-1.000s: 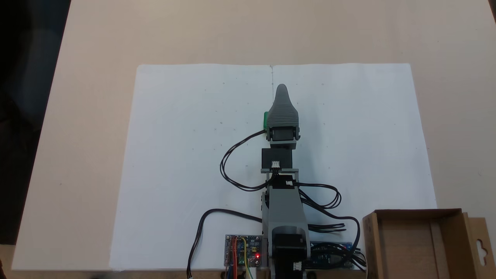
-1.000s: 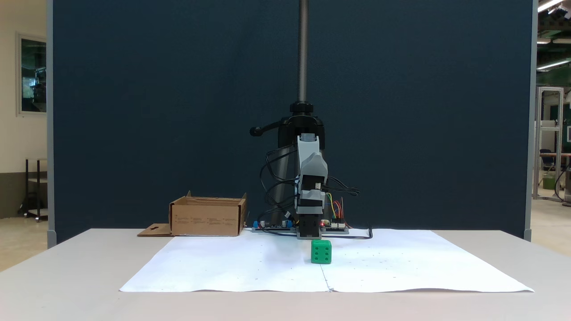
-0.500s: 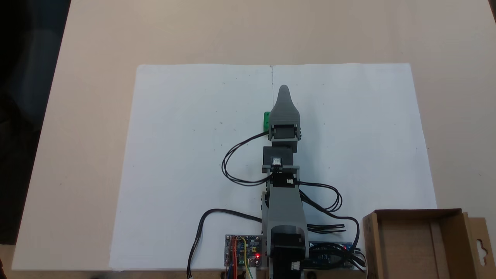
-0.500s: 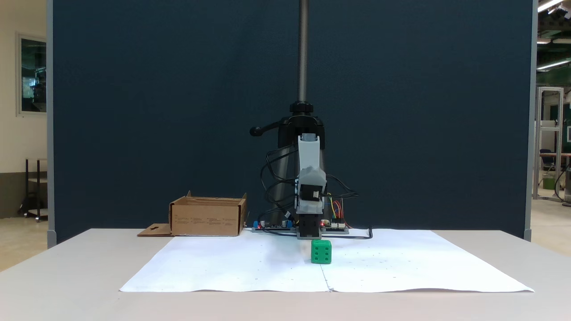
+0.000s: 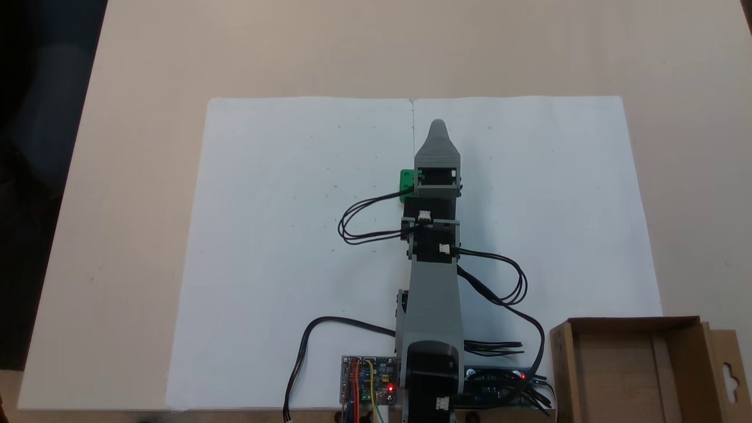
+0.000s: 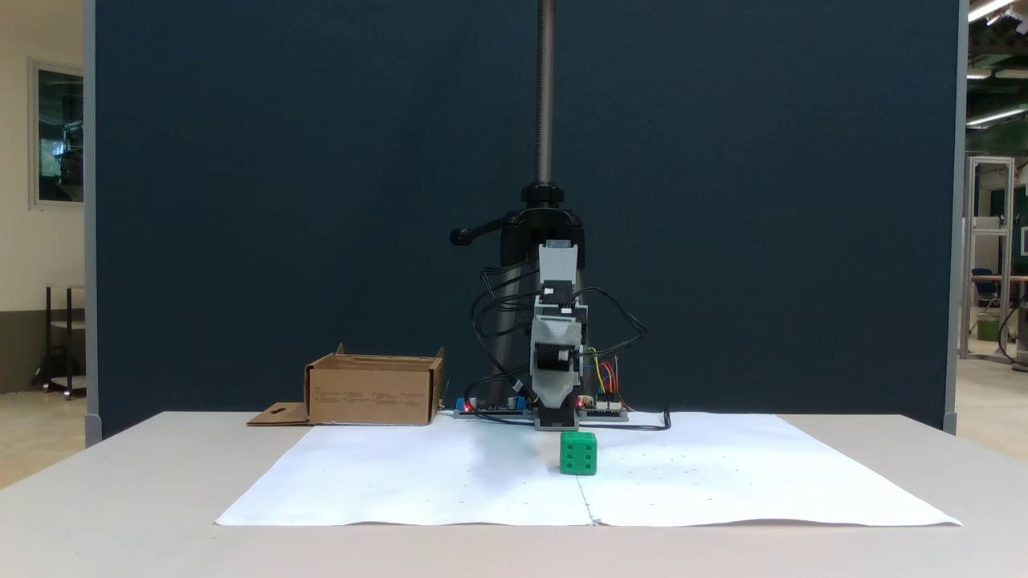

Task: Grasp a green dice and put it in the bin.

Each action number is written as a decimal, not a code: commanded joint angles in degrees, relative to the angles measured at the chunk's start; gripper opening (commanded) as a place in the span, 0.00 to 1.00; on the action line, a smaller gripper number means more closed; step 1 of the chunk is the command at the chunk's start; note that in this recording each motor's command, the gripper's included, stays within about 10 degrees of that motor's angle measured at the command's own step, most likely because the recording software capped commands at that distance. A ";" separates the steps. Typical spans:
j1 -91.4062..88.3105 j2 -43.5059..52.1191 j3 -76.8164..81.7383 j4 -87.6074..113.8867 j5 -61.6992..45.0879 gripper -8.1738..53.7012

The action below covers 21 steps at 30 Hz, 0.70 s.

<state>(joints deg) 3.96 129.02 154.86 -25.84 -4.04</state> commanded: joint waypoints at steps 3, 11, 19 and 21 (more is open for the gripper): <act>0.35 6.77 -8.70 16.42 1.41 0.79; 1.49 6.68 -30.32 43.40 6.33 0.79; -3.16 5.54 -32.78 67.30 13.54 0.79; -5.01 5.10 -33.66 73.28 13.89 0.79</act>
<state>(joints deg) 0.00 128.94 124.80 40.87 5.36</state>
